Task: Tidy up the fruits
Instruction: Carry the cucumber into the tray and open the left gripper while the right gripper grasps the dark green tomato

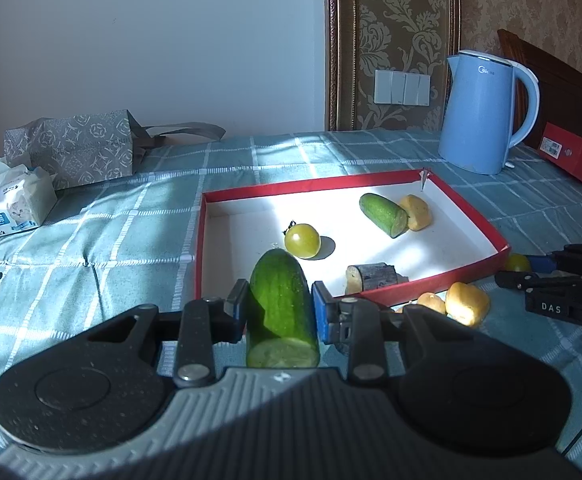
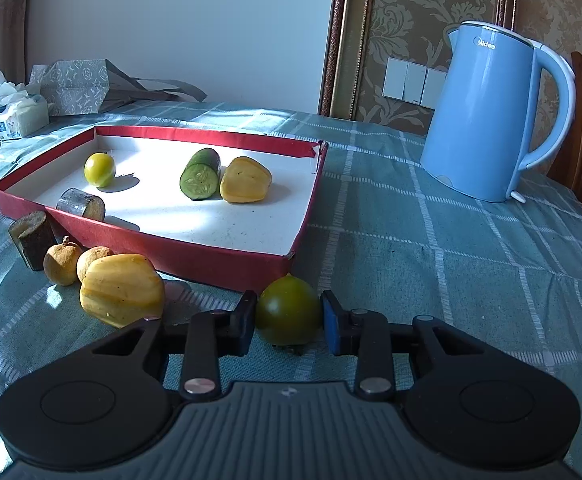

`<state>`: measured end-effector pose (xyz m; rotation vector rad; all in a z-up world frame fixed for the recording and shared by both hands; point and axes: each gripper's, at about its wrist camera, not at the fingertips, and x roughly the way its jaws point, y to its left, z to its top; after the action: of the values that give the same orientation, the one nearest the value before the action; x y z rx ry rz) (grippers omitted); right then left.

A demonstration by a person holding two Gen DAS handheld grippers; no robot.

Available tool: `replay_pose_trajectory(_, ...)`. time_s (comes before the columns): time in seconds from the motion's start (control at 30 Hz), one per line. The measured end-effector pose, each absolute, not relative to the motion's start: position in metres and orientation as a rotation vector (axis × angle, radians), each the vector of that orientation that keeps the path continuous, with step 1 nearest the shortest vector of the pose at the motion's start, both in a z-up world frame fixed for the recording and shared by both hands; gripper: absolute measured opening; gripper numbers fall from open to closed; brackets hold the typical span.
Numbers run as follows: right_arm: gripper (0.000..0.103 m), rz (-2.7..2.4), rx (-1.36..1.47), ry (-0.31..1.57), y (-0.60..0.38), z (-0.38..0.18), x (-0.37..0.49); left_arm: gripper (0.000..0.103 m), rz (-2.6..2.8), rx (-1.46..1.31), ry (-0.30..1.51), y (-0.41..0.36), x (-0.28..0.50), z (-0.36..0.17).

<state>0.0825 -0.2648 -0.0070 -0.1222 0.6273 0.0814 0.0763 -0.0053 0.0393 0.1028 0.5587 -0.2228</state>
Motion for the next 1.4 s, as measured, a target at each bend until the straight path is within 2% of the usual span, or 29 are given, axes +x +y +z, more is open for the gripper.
replay_pose_trajectory(0.73, 0.033, 0.102, 0.140, 0.522, -0.309, -0.001, 0.066, 0.030, -0.141, 0.111, 0.656, -0.016, 0.231, 0.001)
replay_pose_trajectory(1.1, 0.033, 0.102, 0.152, 0.518, -0.310, -0.001, 0.065, 0.030, -0.122, 0.104, 0.617, -0.019, 0.238, 0.009)
replay_pose_trajectory(1.3, 0.033, 0.084, 0.142, 0.511, -0.310, 0.000, 0.065, 0.030, -0.120, 0.085, 0.569, -0.014, 0.205, 0.027)
replay_pose_trajectory(1.4, 0.033, 0.084, 0.139, 0.501, -0.308, 0.005, 0.063, 0.042, -0.100, 0.035, 0.540, -0.008, 0.177, 0.030)
